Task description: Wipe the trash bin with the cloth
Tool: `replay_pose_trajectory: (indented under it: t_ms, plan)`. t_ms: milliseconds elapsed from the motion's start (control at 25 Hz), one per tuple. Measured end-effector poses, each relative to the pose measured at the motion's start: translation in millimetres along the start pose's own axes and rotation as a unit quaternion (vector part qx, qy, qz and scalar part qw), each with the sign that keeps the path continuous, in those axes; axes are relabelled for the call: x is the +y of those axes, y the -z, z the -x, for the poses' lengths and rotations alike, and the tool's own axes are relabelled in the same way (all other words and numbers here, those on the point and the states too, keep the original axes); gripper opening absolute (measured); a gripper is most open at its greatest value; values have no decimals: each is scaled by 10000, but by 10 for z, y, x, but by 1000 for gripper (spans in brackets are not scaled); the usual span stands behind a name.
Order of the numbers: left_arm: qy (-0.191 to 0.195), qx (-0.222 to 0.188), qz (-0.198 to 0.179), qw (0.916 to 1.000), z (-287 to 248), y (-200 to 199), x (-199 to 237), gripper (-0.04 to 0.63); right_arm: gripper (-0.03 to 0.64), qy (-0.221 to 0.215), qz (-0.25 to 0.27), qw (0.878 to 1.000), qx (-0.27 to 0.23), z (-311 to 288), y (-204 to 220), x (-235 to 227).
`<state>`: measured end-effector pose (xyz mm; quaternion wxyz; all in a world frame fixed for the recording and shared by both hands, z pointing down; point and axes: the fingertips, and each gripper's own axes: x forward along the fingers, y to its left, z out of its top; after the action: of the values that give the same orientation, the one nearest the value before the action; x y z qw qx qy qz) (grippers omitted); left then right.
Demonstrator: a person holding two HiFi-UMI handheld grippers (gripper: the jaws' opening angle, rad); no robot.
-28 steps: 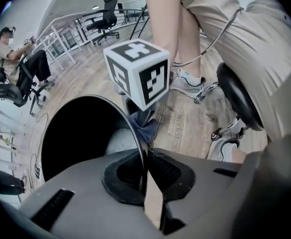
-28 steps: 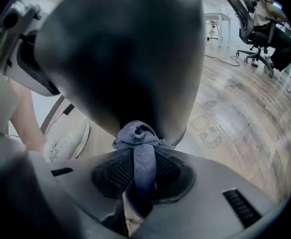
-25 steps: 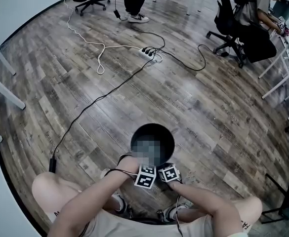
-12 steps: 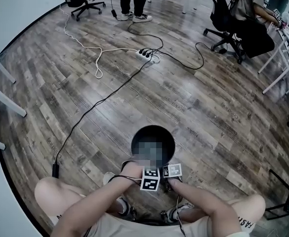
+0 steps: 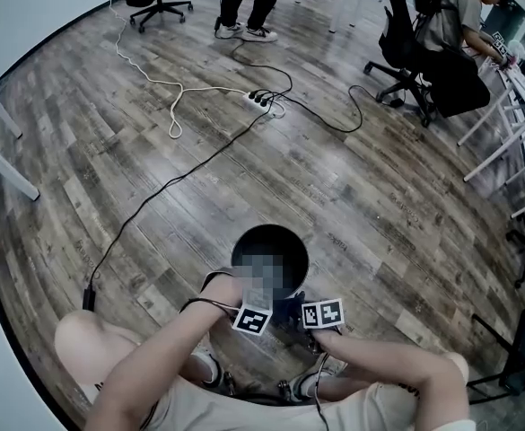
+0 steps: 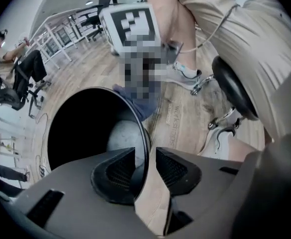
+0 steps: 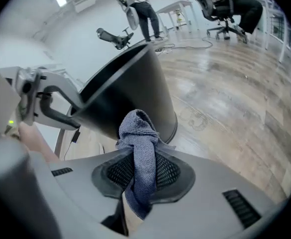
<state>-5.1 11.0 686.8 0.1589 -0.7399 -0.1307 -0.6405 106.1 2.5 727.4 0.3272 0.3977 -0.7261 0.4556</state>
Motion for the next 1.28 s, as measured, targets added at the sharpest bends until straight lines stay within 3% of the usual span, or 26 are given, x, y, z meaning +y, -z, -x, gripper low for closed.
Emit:
replay_pose_trajectory:
  t_ms: [240, 320, 560, 720, 1280]
  plan:
    - [-28, 188, -43, 9998, -132, 73, -28, 129, 81, -338, 1496, 9881, -142, 397, -158, 559]
    - [-63, 144, 58, 9999, -124, 68, 4, 81, 81, -369, 1727, 9841, -176, 370, -187, 661]
    - [-72, -41, -12, 10000, -97, -51, -17, 38, 83, -164, 1610, 9868, -89, 83, -188, 548]
    - [-16, -277, 246, 9993, -97, -168, -31, 26, 83, 92, 1742, 9847, 56, -233, -73, 316]
    - [-52, -272, 717, 9970, -118, -317, 5, 25, 83, 619, 2063, 9760, 338, -1313, 421, -400]
